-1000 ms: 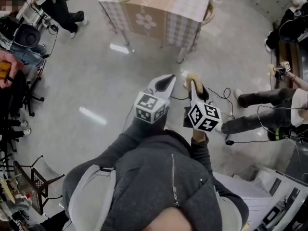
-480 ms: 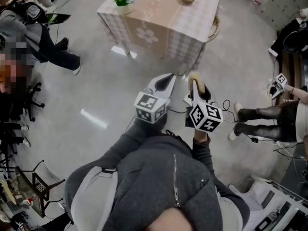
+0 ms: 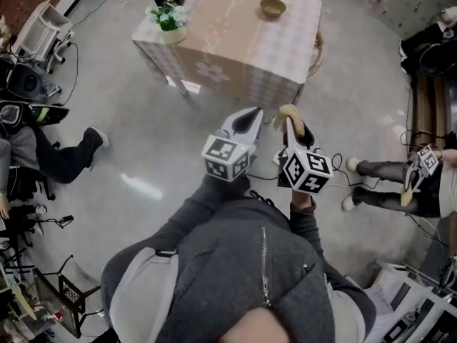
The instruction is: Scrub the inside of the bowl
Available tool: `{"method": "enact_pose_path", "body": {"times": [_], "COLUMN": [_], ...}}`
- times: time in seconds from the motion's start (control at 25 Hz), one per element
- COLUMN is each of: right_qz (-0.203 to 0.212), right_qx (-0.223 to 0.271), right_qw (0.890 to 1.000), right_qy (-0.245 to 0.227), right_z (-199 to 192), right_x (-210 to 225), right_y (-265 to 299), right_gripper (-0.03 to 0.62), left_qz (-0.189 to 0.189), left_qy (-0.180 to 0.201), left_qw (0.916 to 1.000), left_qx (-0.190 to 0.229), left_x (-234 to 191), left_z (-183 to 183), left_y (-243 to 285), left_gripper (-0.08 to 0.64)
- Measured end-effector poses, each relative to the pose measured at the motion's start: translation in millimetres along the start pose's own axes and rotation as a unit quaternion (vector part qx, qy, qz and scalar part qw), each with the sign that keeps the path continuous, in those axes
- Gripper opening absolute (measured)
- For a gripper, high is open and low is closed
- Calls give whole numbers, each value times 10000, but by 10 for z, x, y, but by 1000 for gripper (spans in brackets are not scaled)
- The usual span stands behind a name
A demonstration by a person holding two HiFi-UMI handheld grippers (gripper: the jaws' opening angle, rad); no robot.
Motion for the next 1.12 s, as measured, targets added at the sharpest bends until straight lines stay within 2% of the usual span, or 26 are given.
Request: {"method": "enact_pose_path", "body": {"times": [0.32,0.56,0.72,1.12], "right_qz": [22,-10,-107,29], "right_qx": [30,1,-10,-222], "right_qw": [10000,9999,9998,9992], "right_qy": [-47,108,186,346], "right_z": [247,328,345,353], "right_x": [-14,50,118,142], "right_y": [590,902,1022,1208], "right_gripper": [110,110,110,110], "left_qz": [-106,-152,-238,-184], "left_qy": [55,15,-11,-142], "left_qw": [9999,9999,9997,9994], "left_qx": [16,-31,-90,-264], "left_x": [-439,-700,-790,-854], "left_z": [181,226,217,157], "left_y": [426,679,811,863], "left_gripper": [1,0,0,0]}}
Point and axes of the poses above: the fingertips, and each gripper's own axes: y forward along the fingers, x to its right, z out of its top, the point moved 10 cm from there along -y, backward along the fingers, and after that the axes turned 6 degrees about y, right-handed, at the moved point
